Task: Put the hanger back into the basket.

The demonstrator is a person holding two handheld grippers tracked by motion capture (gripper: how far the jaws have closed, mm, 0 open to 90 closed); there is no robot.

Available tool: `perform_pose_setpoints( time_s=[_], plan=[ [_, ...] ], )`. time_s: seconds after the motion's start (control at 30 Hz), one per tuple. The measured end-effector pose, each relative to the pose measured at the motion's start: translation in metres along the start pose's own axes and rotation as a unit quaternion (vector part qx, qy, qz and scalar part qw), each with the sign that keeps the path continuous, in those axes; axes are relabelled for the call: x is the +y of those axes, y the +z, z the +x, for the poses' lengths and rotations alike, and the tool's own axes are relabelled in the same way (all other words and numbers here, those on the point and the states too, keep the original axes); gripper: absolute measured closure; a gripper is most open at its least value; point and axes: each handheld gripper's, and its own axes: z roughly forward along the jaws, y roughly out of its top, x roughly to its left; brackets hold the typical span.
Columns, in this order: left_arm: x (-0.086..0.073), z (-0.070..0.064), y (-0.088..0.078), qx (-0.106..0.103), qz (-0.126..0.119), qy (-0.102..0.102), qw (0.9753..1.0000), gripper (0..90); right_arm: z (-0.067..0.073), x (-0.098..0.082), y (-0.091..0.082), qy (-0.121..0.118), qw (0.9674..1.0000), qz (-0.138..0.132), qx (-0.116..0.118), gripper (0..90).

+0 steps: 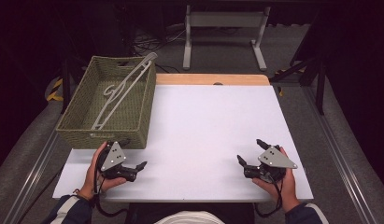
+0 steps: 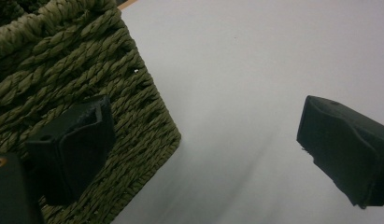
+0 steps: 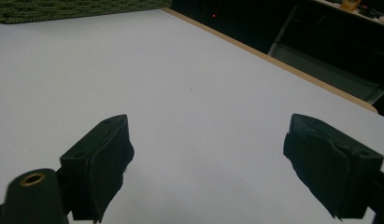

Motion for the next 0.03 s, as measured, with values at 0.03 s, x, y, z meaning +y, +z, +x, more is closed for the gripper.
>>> perform_pose_setpoints(
  time_s=[0.03],
  plan=[
    [-0.0001,0.0004,-0.0005,0.0,-0.001,-0.003,1.0,5.1,0.0,0.0,0.0,0.0,1.0,0.0,0.0,15.0]
  ],
)
